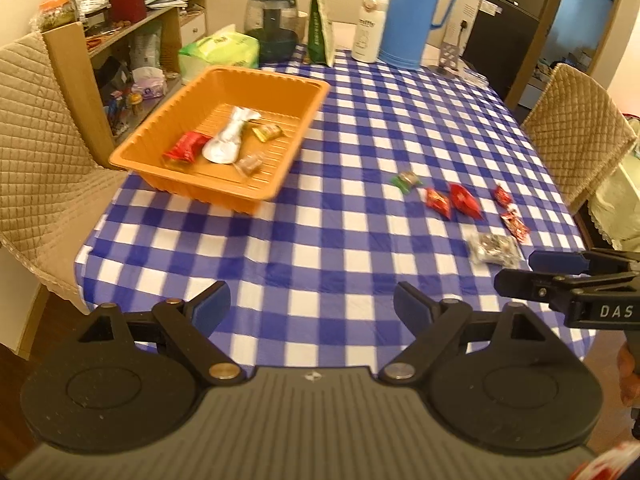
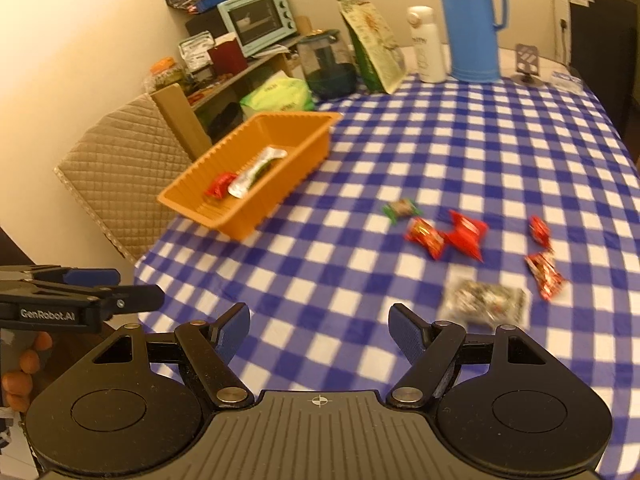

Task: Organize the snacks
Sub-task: 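Lift both tools away from the tray toward the loose snacks, then grasp the clear nut packet with the right tool while the left tool grasps the green-wrapped candy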

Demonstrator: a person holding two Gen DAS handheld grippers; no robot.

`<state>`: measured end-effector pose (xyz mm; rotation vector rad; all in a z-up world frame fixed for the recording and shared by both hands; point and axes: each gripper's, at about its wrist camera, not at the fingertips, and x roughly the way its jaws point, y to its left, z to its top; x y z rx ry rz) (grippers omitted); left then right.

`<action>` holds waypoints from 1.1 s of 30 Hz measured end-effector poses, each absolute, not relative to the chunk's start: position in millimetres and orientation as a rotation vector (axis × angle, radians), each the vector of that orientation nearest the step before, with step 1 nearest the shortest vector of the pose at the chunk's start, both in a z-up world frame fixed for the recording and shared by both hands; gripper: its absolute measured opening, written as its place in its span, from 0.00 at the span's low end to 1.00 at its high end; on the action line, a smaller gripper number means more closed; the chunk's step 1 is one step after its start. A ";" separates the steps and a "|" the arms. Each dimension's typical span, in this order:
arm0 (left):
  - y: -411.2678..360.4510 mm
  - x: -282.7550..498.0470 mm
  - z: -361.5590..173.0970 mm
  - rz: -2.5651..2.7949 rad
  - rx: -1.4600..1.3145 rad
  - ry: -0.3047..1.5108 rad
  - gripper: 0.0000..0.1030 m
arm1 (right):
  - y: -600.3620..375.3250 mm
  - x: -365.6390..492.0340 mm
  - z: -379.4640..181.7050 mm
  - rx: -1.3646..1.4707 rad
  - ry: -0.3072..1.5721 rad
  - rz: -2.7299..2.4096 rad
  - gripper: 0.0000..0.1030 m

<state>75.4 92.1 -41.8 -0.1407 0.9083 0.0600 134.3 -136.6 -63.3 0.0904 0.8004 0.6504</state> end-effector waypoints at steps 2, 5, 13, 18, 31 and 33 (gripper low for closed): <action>83.1 73.8 -44.0 0.047 -0.135 0.912 0.85 | -147.7 130.1 -68.0 0.088 0.806 0.627 0.74; 69.1 73.8 -48.4 0.025 -0.120 0.918 0.85 | -165.4 127.0 -75.3 0.089 0.821 0.591 0.74; 42.1 80.3 -58.4 -0.030 -0.094 0.932 0.84 | -208.2 128.8 -91.7 0.089 0.843 0.507 0.74; 30.9 91.4 -64.4 -0.049 -0.071 0.940 0.84 | -220.6 132.4 -102.2 0.074 0.856 0.489 0.74; 18.1 127.3 -80.9 -0.065 -0.033 0.963 0.83 | -227.0 174.0 -120.0 -0.038 0.827 0.512 0.74; 19.0 134.5 -83.2 -0.066 -0.034 0.969 0.83 | -225.3 181.4 -121.1 -0.068 0.813 0.528 0.74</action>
